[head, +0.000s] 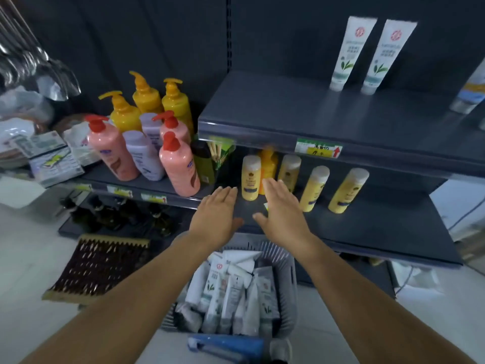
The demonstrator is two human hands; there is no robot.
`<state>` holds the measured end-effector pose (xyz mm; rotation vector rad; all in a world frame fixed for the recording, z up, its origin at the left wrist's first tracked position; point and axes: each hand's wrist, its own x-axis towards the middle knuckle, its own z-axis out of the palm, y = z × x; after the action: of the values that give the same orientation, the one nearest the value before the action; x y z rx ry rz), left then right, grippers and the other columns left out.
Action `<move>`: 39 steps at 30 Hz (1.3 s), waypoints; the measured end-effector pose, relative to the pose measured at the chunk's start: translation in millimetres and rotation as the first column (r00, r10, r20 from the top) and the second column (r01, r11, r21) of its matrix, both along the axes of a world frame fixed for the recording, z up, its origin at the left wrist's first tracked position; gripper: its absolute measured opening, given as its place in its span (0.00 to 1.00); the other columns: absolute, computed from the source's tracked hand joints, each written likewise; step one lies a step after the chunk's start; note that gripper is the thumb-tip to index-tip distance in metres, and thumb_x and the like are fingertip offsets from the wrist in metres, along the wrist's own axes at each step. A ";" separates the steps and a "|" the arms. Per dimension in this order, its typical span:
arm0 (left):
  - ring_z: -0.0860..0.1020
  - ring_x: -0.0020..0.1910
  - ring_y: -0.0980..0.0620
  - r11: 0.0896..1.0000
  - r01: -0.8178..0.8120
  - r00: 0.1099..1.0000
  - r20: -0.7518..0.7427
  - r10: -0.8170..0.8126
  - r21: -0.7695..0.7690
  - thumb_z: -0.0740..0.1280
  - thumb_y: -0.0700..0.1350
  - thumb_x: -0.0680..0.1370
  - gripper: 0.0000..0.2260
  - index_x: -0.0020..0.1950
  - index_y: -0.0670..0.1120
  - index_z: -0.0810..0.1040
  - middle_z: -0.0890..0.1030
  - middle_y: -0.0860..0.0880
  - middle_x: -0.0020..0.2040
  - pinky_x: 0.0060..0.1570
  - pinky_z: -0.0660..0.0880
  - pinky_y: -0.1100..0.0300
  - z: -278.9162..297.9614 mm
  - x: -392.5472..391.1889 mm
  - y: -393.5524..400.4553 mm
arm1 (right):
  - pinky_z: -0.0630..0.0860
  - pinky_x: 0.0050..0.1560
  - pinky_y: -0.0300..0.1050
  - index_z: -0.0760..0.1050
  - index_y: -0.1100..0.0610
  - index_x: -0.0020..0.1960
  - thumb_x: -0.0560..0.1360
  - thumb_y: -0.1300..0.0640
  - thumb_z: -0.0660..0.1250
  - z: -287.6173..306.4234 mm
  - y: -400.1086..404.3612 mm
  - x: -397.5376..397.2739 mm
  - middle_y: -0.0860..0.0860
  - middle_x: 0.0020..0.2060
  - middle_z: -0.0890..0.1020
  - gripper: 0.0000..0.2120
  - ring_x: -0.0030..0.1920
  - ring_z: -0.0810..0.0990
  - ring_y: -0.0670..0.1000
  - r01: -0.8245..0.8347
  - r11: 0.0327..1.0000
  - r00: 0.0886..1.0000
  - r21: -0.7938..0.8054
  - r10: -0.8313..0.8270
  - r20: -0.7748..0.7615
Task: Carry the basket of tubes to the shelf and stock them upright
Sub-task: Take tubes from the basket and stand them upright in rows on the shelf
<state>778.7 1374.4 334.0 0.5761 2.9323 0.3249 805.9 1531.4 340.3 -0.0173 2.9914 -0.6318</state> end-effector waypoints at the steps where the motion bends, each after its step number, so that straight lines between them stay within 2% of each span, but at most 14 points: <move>1: 0.52 0.78 0.50 1.000 -0.012 1.000 0.028 0.013 -0.015 0.62 0.55 0.79 0.34 0.78 0.44 0.49 0.55 0.47 0.78 0.74 0.51 0.56 -12.5 3.7 -4.5 | 0.45 0.77 0.50 0.43 0.54 0.79 0.79 0.49 0.62 -12.0 -2.7 2.7 0.48 0.79 0.45 0.37 0.78 0.42 0.50 0.003 1.000 0.999 -0.015 -0.002 0.043; 5: 0.51 0.78 0.50 0.996 -0.072 0.981 0.178 0.081 -0.053 0.61 0.54 0.80 0.34 0.79 0.44 0.49 0.54 0.47 0.79 0.74 0.52 0.55 -63.7 17.7 -20.9 | 0.45 0.76 0.48 0.43 0.55 0.79 0.80 0.50 0.61 -61.8 -9.2 11.3 0.49 0.79 0.45 0.37 0.78 0.43 0.50 0.007 1.000 0.980 -0.028 -0.001 0.200; 10: 0.58 0.75 0.48 0.981 -0.175 0.919 0.343 0.195 -0.088 0.65 0.53 0.78 0.32 0.77 0.44 0.56 0.60 0.47 0.77 0.73 0.59 0.53 -127.4 35.4 -41.3 | 0.51 0.76 0.50 0.46 0.57 0.79 0.79 0.49 0.63 -126.9 -13.9 21.2 0.52 0.78 0.51 0.36 0.78 0.49 0.53 -0.002 1.000 0.931 -0.017 0.008 0.366; 14: 0.56 0.76 0.48 0.972 -0.191 0.858 0.457 0.235 -0.139 0.65 0.51 0.78 0.35 0.79 0.44 0.49 0.56 0.46 0.78 0.73 0.58 0.54 -170.6 45.0 -49.9 | 0.52 0.77 0.51 0.45 0.56 0.79 0.78 0.52 0.64 -175.2 -23.6 27.6 0.52 0.78 0.51 0.38 0.78 0.49 0.54 -0.039 0.999 0.868 -0.019 0.043 0.494; 19: 0.57 0.76 0.48 0.975 -0.154 0.833 0.510 0.215 -0.160 0.66 0.48 0.77 0.36 0.79 0.48 0.49 0.56 0.48 0.78 0.74 0.59 0.52 -217.4 42.3 -45.5 | 0.51 0.76 0.52 0.43 0.53 0.79 0.77 0.63 0.63 -226.8 -43.4 23.1 0.51 0.78 0.51 0.39 0.77 0.52 0.54 -0.112 0.994 0.801 -0.009 0.096 0.590; 26: 0.55 0.77 0.48 0.985 -0.038 0.853 0.508 0.119 -0.166 0.64 0.38 0.78 0.34 0.79 0.48 0.49 0.53 0.50 0.79 0.74 0.59 0.55 -268.7 27.6 -26.3 | 0.52 0.76 0.51 0.44 0.53 0.79 0.73 0.70 0.63 -267.7 -51.9 2.3 0.53 0.78 0.53 0.43 0.77 0.53 0.55 -0.229 0.971 0.756 0.066 0.135 0.641; 28: 0.56 0.76 0.47 0.981 0.013 0.861 0.501 0.087 -0.193 0.66 0.37 0.76 0.37 0.79 0.47 0.48 0.53 0.50 0.79 0.73 0.60 0.54 -278.2 26.9 -25.5 | 0.50 0.76 0.51 0.45 0.53 0.79 0.74 0.69 0.61 -277.4 -53.0 -2.0 0.53 0.78 0.55 0.40 0.77 0.54 0.54 -0.259 0.961 0.751 0.097 0.137 0.645; 30: 0.59 0.73 0.45 0.977 0.027 0.882 0.465 0.076 -0.211 0.68 0.38 0.75 0.37 0.78 0.47 0.50 0.55 0.48 0.77 0.69 0.64 0.54 -281.7 27.5 -25.7 | 0.52 0.75 0.49 0.50 0.55 0.78 0.76 0.67 0.59 -282.5 -55.5 -5.0 0.54 0.76 0.60 0.35 0.75 0.58 0.55 -0.298 0.944 0.757 0.140 0.145 0.637; 34: 0.65 0.66 0.44 0.969 -0.071 0.912 0.379 0.159 -0.236 0.64 0.39 0.77 0.23 0.71 0.42 0.63 0.61 0.43 0.69 0.61 0.70 0.53 -273.6 25.3 -31.5 | 0.63 0.67 0.48 0.69 0.54 0.70 0.75 0.64 0.62 -282.5 -58.6 -6.6 0.55 0.65 0.71 0.24 0.66 0.68 0.56 -0.318 0.922 0.817 0.222 0.147 0.557; 37: 0.69 0.64 0.44 0.952 -0.216 0.854 0.431 0.291 -0.216 0.65 0.36 0.76 0.20 0.68 0.42 0.68 0.64 0.42 0.68 0.61 0.73 0.52 -262.2 19.2 -41.2 | 0.66 0.62 0.48 0.76 0.50 0.63 0.75 0.58 0.67 -276.8 -59.9 -3.4 0.53 0.57 0.76 0.16 0.61 0.71 0.56 -0.328 0.917 0.825 0.225 0.161 0.542; 39: 0.74 0.61 0.43 0.929 -0.322 0.794 0.483 0.369 -0.181 0.66 0.38 0.77 0.18 0.66 0.43 0.69 0.71 0.43 0.64 0.59 0.75 0.51 -251.2 16.9 -48.5 | 0.68 0.56 0.47 0.79 0.49 0.56 0.74 0.54 0.69 -267.4 -61.0 1.6 0.53 0.54 0.77 0.11 0.59 0.73 0.56 -0.290 0.945 0.809 0.150 0.158 0.567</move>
<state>795.6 1325.9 82.8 -0.0745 2.4898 0.3204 807.5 1470.4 72.9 -0.1488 2.4258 -0.2043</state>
